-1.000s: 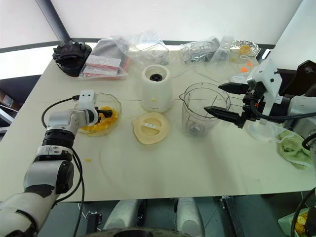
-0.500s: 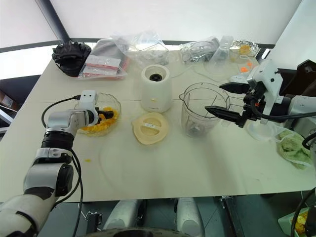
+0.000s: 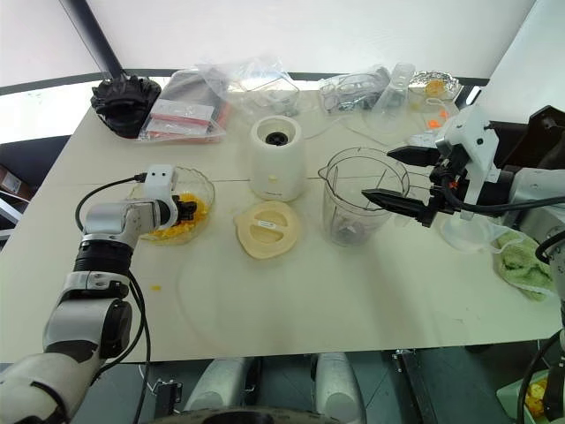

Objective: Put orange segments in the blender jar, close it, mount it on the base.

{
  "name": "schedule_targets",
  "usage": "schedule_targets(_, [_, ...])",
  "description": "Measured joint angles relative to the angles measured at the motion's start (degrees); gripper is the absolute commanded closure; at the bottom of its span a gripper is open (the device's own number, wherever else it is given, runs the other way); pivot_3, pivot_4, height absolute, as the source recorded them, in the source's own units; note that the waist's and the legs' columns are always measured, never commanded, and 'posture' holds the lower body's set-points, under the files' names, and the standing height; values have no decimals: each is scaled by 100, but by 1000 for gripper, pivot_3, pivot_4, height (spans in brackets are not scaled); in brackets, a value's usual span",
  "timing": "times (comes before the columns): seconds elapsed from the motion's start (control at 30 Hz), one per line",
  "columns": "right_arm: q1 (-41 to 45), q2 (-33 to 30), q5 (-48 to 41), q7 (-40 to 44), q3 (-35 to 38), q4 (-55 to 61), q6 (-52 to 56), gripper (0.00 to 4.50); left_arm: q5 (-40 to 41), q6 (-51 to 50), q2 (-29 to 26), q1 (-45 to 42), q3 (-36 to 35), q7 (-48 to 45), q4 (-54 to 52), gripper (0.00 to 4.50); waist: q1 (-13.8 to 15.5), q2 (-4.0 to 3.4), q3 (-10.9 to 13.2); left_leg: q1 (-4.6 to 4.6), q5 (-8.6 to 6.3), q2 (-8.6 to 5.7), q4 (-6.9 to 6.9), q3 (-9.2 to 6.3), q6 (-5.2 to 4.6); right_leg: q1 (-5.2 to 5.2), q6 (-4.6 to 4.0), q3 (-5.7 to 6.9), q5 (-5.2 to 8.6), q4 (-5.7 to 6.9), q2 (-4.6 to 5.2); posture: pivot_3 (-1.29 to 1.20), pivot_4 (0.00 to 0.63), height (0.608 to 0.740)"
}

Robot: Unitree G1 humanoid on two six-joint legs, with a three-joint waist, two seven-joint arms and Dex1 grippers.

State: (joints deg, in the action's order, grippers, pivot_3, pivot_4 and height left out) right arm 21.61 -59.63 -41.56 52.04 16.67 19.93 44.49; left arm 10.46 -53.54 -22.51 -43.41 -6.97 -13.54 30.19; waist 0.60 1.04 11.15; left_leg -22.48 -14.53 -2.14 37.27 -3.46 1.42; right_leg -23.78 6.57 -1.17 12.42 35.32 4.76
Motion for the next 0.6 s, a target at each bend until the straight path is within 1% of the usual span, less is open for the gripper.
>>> schedule_targets(0.07, [44, 0, 0, 0, -5, -2, 0, 0, 2, 1, 1, 5, -2, -2, -4, 2737, 1, 0, 0, 0, 0, 0, 0, 0, 0, 0, 0, 0, 0, 0, 0, 0, 150, 740])
schedule_targets(0.17, [87, 0, 1, 0, -6, -2, 0, 0, 12, 3, 10, 29, -20, -10, -59, 3587, 1, 0, 0, 0, 0, 0, 0, 0, 0, 0, 0, 0, 0, 0, 0, 0, 150, 740])
schedule_targets(0.23, [89, 0, 3, 1, -9, -2, 0, 0, 16, 11, 18, 36, -58, -3, -124, 4375, 2, 0, 0, 0, 0, 0, 0, -1, 0, 0, 0, 0, 0, 0, 0, 0, 150, 740])
schedule_targets(0.27, [90, 0, 4, 1, -9, -3, 0, 0, 14, 7, 14, 37, -65, 5, -125, 4450, 2, -2, -1, 1, 0, 0, 0, 0, 0, 0, 0, -1, 0, 0, 0, 0, 150, 740])
schedule_targets(0.47, [115, 0, 18, 1, -16, -7, 0, 0, 20, -59, 22, 46, -127, 93, -132, 4450, 4, -2, -1, 1, 0, 0, 0, 0, 0, 0, 0, -1, 0, 0, 0, 0, 150, 740])
schedule_targets(0.6, [117, 0, 26, 3, -16, -8, 0, 0, 158, -95, 145, 122, -457, 186, -263, 4450, 1, -2, -1, 0, 0, 2, -1, -2, 0, 0, 0, -1, 0, 0, 1, 0, 150, 740])
